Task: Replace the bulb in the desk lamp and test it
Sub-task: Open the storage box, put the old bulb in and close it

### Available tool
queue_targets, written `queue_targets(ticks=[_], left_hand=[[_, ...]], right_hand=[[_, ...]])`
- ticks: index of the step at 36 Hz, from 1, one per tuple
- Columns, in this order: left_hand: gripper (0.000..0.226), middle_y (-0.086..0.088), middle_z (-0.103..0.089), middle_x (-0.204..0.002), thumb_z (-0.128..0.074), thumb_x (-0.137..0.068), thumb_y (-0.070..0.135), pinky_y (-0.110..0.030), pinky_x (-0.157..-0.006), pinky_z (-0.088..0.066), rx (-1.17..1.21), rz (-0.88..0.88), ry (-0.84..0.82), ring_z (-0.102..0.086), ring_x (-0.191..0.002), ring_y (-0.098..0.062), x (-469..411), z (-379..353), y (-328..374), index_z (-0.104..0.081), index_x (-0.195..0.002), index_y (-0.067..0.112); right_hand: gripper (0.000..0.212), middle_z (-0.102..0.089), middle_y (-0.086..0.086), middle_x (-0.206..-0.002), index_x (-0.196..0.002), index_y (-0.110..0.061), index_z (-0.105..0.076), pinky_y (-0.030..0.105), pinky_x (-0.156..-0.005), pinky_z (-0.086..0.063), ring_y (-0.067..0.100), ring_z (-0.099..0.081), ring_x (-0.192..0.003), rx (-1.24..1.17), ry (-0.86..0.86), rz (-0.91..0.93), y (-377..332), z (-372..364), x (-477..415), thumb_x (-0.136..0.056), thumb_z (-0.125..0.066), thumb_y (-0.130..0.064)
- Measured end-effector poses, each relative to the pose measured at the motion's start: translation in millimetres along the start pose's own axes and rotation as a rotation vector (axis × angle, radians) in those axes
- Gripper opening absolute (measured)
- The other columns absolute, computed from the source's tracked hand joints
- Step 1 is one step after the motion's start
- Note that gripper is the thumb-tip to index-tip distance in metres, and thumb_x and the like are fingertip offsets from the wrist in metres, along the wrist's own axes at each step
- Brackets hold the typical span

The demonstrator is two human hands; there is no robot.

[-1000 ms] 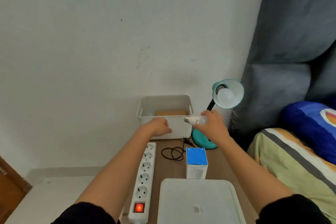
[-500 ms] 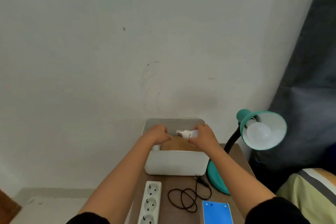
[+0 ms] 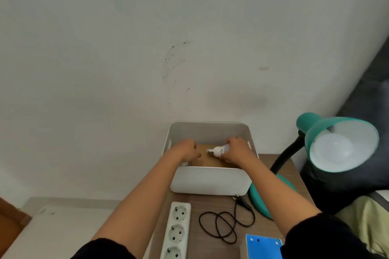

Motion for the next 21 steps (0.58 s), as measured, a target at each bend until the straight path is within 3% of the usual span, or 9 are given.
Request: queue_targets(ticks=[2,5,8,12,15,18,21], left_hand=[[0.023,-0.005,-0.047,-0.092,-0.056,-0.087,0.026,-0.028,-0.074,-0.036,-0.007,0.002,0.003,-0.045,-0.083,-0.02,2.8,1.2,2.2,-0.041,-0.071,0.022],[0.02,-0.004,-0.047,-0.089,-0.056,-0.088,0.025,-0.028,-0.073,-0.036,-0.003,0.005,-0.008,-0.045,-0.083,-0.02,13.2,7.2,8.7,-0.043,-0.073,0.021],[0.013,-0.002,-0.048,-0.08,-0.054,-0.09,0.025,-0.027,-0.065,-0.035,-0.016,-0.008,0.003,-0.046,-0.084,-0.021,31.8,19.6,18.1,-0.052,-0.088,0.012],[0.03,-0.012,-0.057,-0.103,-0.053,-0.09,0.025,-0.029,-0.073,-0.039,-0.025,-0.028,0.046,-0.048,-0.086,-0.022,65.5,37.8,30.8,-0.059,-0.108,0.001],[0.031,-0.011,-0.056,-0.103,-0.052,-0.091,0.026,-0.029,-0.073,-0.038,-0.037,-0.052,0.071,-0.05,-0.088,-0.023,100.6,45.1,41.9,-0.059,-0.109,0.001],[0.032,-0.015,-0.059,-0.112,-0.051,-0.092,0.026,-0.03,-0.078,-0.041,-0.051,-0.087,0.093,-0.055,-0.102,-0.028,137.9,42.9,50.7,-0.059,-0.111,0.001],[0.029,-0.014,-0.057,-0.105,-0.052,-0.092,0.027,-0.029,-0.068,-0.038,-0.05,-0.104,0.105,-0.052,-0.09,-0.026,175.0,29.8,53.4,-0.057,-0.105,0.003]], right_hand=[[0.055,-0.05,0.011,-0.122,-0.119,-0.01,-0.05,0.03,-0.077,-0.038,0.028,-0.049,-0.112,0.003,-0.012,-0.002,-0.9,2.6,3.0,-0.076,-0.068,-0.038],[0.041,-0.054,0.013,-0.121,-0.116,-0.007,-0.054,0.029,-0.075,-0.042,0.028,-0.053,-0.107,0.011,0.01,-0.012,-3.4,12.4,11.7,-0.081,-0.061,-0.028],[0.037,-0.057,0.013,-0.118,-0.117,-0.006,-0.054,0.033,-0.081,-0.049,0.027,-0.057,-0.104,-0.039,0.02,-0.009,-6.6,27.0,28.0,-0.084,-0.059,-0.023],[0.029,-0.06,0.015,-0.113,-0.11,-0.004,-0.059,0.031,-0.078,-0.047,0.025,-0.057,-0.094,-0.073,0.098,0.042,-11.0,55.3,57.9,-0.086,-0.054,-0.019],[0.026,-0.063,0.017,-0.106,-0.102,-0.001,-0.062,0.03,-0.073,-0.046,0.023,-0.056,-0.086,-0.049,0.148,0.08,-11.1,73.9,90.5,-0.085,-0.052,-0.017],[0.022,-0.065,0.016,-0.098,-0.092,-0.001,-0.063,0.031,-0.071,-0.046,0.018,-0.052,-0.076,-0.055,0.184,0.105,-6.6,83.7,128.0,-0.085,-0.051,-0.019],[0.025,-0.067,0.016,-0.097,-0.092,0.0,-0.064,0.036,-0.074,-0.05,0.022,-0.057,-0.078,-0.058,0.207,0.073,6.2,86.0,166.3,-0.082,-0.055,-0.021]])
Point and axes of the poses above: each hand's wrist, its own x-axis away from the middle knuckle, its own z-axis out of the back of the hand, y = z × x, the point moved 5 cm from there along -x, towards the middle knuckle
